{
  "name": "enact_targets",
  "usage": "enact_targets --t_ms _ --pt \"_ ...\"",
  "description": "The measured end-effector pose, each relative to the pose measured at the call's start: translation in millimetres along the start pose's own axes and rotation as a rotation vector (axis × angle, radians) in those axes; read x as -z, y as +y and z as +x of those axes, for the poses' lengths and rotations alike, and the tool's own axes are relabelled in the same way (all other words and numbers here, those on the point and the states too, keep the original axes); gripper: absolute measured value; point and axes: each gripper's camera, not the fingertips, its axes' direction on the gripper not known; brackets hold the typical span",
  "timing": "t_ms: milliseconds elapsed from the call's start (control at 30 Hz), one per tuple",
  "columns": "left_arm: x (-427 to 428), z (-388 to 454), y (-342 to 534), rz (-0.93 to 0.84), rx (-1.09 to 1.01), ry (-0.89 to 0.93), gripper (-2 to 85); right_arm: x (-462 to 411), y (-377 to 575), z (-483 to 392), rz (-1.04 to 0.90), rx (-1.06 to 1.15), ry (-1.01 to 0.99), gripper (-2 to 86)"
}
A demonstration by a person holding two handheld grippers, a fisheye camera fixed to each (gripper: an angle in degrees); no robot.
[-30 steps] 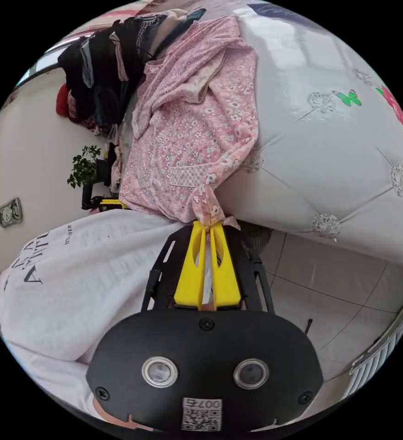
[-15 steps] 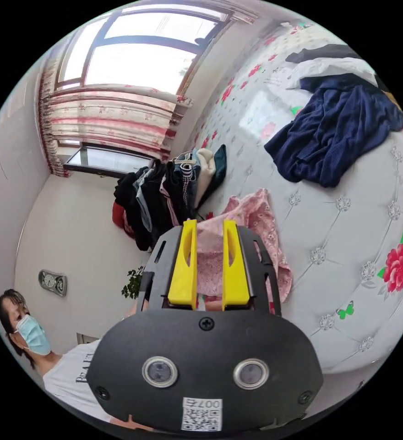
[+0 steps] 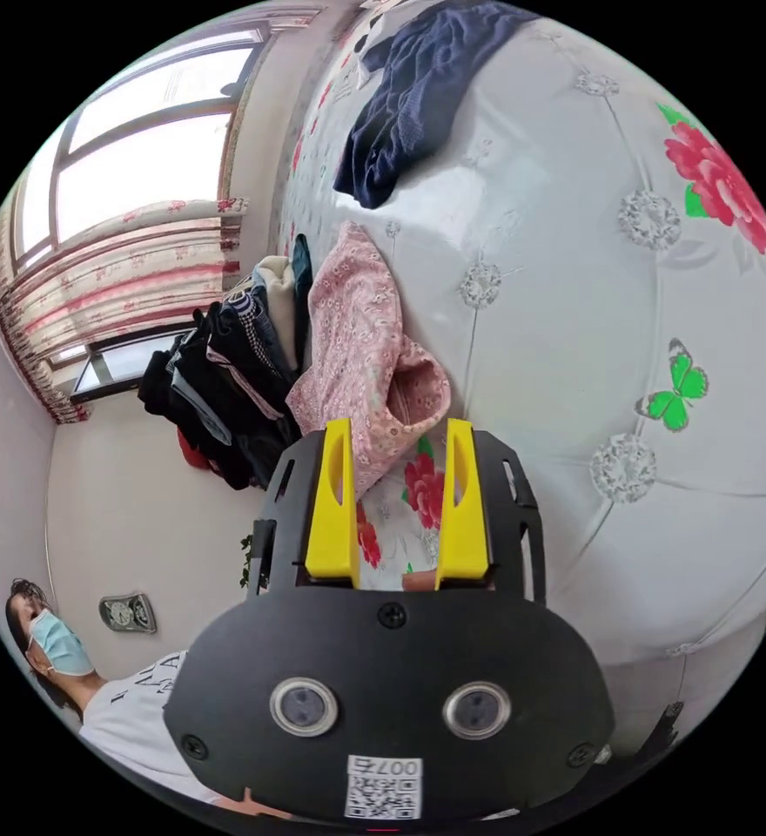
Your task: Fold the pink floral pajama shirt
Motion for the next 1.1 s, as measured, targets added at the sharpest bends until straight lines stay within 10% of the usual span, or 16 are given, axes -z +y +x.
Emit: enact_targets --t_ms 333,700,1100 --pt "38 -9 2 -0.106 -0.094 0.139 -0.5 24 -2 21 -0.095 0.104 0.254 1.1" --pt "111 -8 73 0.000 0.035 0.245 4.6 -26 30 32 0.073 0.034 0.035 0.4" --pt "187 -30 128 0.128 0.163 0.436 7.3 -351 188 -295 -0.590 1.187 0.227 1.5"
